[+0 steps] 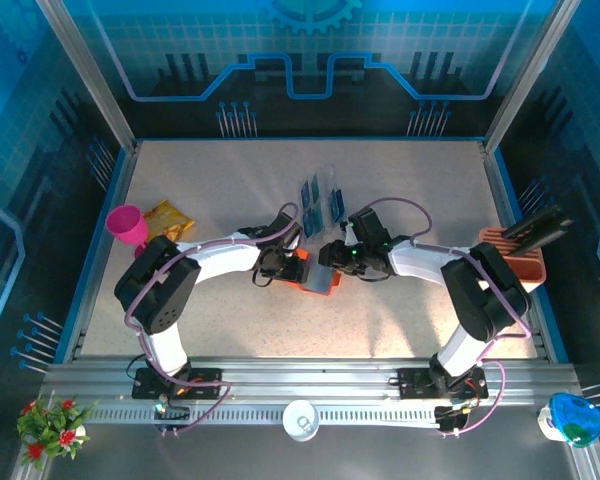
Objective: Put the credit cards into the card holder
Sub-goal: Flip over the card slot in the card holder.
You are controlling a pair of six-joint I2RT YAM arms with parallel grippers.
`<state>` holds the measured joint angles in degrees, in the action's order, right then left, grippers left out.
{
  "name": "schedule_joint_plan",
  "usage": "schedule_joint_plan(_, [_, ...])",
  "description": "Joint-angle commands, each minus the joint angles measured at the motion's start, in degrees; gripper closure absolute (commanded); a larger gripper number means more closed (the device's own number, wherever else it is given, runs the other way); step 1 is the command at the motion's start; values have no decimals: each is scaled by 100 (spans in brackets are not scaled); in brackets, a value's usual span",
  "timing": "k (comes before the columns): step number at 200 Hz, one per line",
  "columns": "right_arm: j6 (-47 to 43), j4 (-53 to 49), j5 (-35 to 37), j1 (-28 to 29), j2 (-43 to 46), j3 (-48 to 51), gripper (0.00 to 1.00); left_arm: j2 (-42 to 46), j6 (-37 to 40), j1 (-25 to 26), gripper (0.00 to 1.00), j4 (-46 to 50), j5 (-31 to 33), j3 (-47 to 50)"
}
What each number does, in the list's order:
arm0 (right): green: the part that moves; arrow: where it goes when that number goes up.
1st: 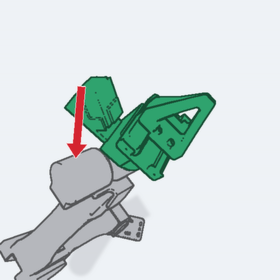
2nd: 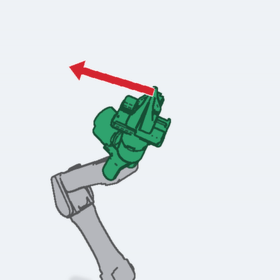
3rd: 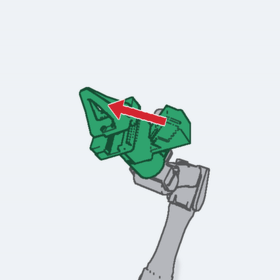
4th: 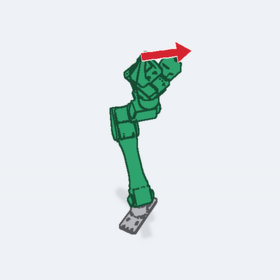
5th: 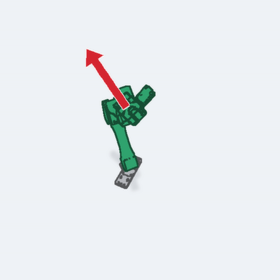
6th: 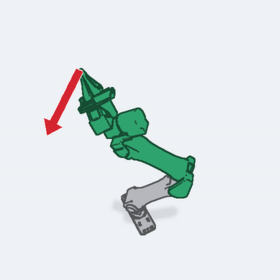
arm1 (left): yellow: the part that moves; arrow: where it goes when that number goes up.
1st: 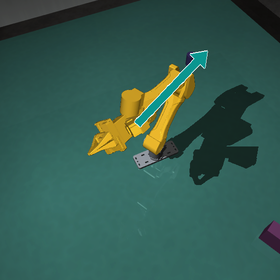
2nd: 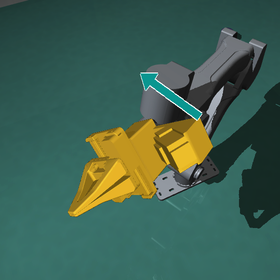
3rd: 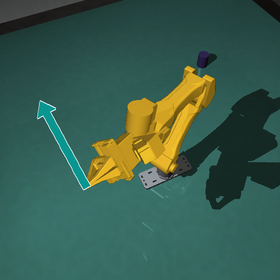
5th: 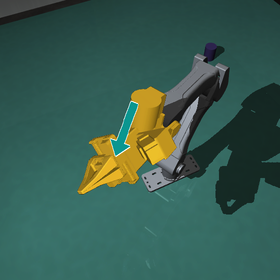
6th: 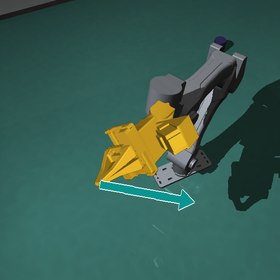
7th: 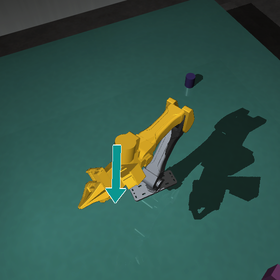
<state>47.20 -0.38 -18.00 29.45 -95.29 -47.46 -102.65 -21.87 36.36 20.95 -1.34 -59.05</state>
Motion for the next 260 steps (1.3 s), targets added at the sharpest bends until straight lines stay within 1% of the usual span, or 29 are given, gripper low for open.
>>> schedule_joint_plan(1, [109,86,-5,-36,-141,38,56,-381,95,55,36,-153,-441,289])
schedule_joint_plan(75, [114,179,-252,19,-564,-261,59,-320,41,55,35,-172,-457,315])
schedule_joint_plan(80, [101,183,-277,33,-583,-441,59,-301,33,54,35,-170,-461,317])
schedule_joint_plan(110, [70,163,-425,67,-661,-641,61,-132,-24,56,33,-148,-490,332])
schedule_joint_plan(141, [70,64,-519,129,-654,-809,62,323,-115,46,28,-102,-442,423])
schedule_joint_plan(184, [161,43,-572,220,-561,-788,62,1100,-392,-48,20,-96,-334,728])
schedule_joint_plan(218, [251,38,-565,370,-504,-755,61,1665,-714,-201,14,-134,-167,979])
schedule_joint_plan(260, [390,65,-512,591,-507,-830,60,2055,-1016,-495,10,-180,-38,1096])
